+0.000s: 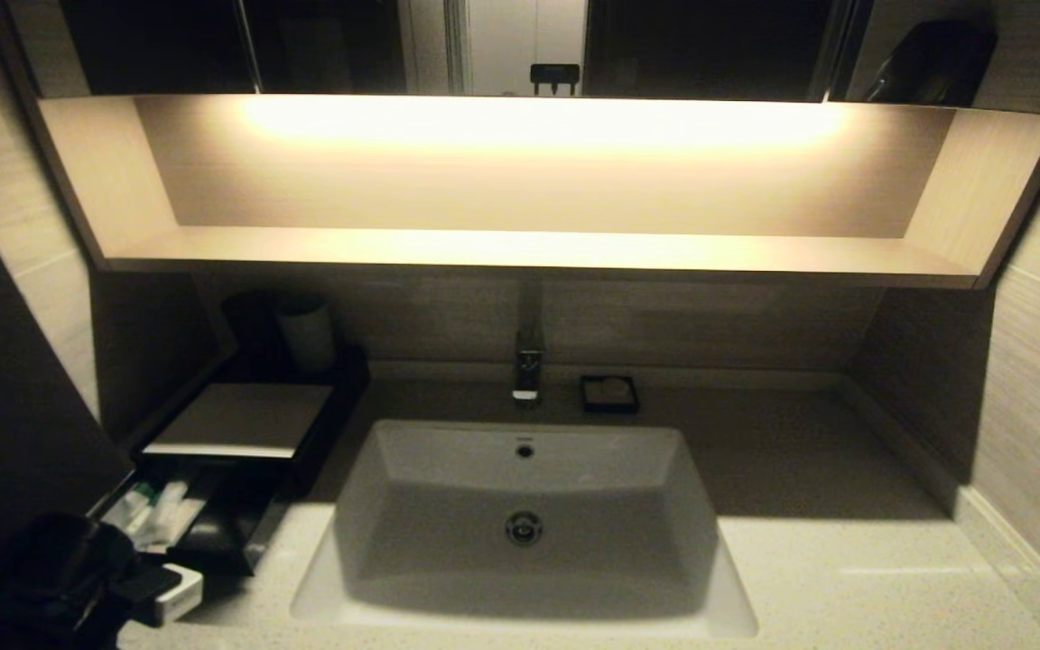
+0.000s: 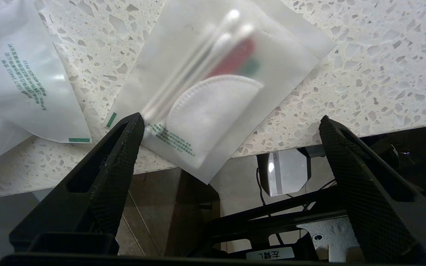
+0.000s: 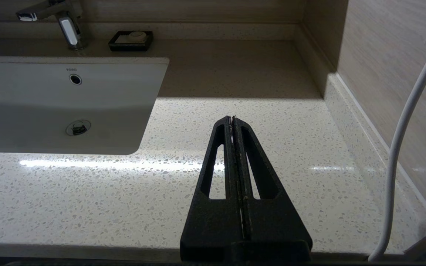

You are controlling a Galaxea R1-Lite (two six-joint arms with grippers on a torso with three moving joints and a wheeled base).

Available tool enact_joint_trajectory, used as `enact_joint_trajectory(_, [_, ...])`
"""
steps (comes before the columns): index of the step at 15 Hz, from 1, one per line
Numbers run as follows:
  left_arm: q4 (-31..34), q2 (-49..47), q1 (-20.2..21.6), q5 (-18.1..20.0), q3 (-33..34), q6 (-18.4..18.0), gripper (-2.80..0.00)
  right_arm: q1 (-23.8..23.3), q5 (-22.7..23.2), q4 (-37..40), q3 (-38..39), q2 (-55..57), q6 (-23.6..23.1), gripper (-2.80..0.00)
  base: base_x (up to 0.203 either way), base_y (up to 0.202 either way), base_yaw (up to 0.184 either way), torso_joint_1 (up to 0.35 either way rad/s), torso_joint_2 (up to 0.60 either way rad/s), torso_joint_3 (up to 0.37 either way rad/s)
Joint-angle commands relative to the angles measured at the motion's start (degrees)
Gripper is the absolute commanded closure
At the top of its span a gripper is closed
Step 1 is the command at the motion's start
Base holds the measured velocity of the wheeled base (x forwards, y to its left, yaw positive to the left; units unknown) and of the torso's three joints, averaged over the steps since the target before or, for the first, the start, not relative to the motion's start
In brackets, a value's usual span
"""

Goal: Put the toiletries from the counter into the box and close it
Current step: Pick up the bathroom toiletry

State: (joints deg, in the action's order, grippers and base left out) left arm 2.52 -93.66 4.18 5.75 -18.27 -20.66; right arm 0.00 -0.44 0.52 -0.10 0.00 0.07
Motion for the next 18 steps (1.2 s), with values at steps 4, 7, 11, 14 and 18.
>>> enact_joint_trajectory(4, [0.0,-1.3,0.0,0.0,-0.3,0.0,-2.8,0.0,0.0,0.0,0.0,0.0,0.0,0.0,0.0,0.0,0.0,0.0,0.0,0.0])
enact_joint_trajectory(7, [-0.3,-2.4,0.0,0.0,-0.4,0.1,-2.8,0.0,0.0,0.0,0.0,0.0,0.0,0.0,0.0,0.0,0.0,0.0,0.0,0.0])
enact_joint_trajectory(11, [-1.6,-1.7,0.0,0.0,0.0,0.2,-2.8,0.0,0.0,0.0,0.0,0.0,0.0,0.0,0.0,0.0,0.0,0.0,0.0,0.0])
enact_joint_trajectory(14, [-1.6,-2.2,0.1,0.0,-0.1,0.2,-2.8,0.0,0.0,0.0,0.0,0.0,0.0,0.0,0.0,0.0,0.0,0.0,0.0,0.0])
enact_joint_trajectory(18, [-1.6,-1.8,0.1,0.0,-0.3,0.3,0.0,0.0,0.0,0.0,0.0,0.0,0.0,0.0,0.0,0.0,0.0,0.0,0.0,0.0])
